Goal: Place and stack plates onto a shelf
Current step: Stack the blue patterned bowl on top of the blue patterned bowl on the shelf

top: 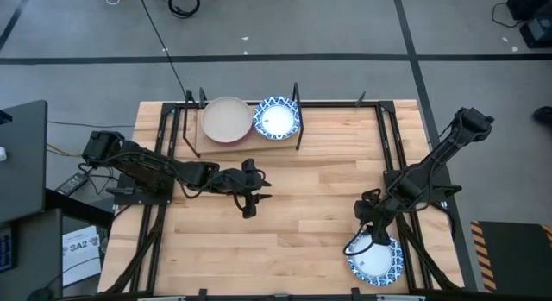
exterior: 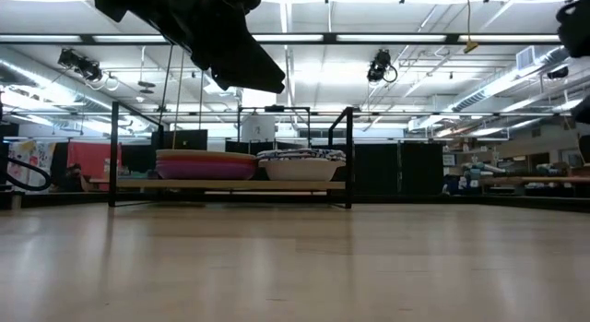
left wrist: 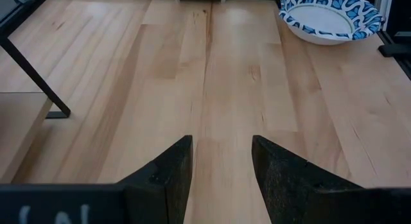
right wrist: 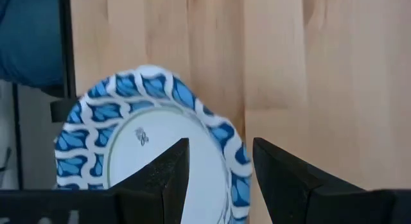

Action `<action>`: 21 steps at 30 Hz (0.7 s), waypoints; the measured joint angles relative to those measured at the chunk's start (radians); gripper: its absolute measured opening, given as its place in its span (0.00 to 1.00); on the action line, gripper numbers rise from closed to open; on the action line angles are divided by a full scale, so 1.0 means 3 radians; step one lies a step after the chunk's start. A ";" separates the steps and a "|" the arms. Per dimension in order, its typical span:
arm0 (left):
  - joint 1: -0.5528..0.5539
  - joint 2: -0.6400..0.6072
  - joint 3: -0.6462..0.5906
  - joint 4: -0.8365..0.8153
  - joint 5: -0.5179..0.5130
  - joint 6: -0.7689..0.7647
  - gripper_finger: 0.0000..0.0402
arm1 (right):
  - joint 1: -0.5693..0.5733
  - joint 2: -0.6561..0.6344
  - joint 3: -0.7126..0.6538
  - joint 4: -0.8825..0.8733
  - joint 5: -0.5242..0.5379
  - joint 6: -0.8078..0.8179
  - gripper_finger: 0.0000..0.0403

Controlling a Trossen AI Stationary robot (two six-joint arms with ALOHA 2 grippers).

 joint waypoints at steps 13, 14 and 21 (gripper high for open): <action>0.0000 0.0000 0.0000 0.0001 0.0000 0.0000 0.41 | 0.0000 0.0000 -0.0312 0.0164 -0.0128 0.0214 0.44; 0.0000 0.0000 0.0000 0.0000 0.0000 0.0000 0.41 | 0.0000 0.0000 -0.0320 0.0159 -0.0162 0.0219 0.44; 0.0000 0.0000 0.0000 0.0000 0.0000 0.0000 0.41 | 0.0000 0.0000 -0.0321 0.0178 -0.0245 0.0240 0.44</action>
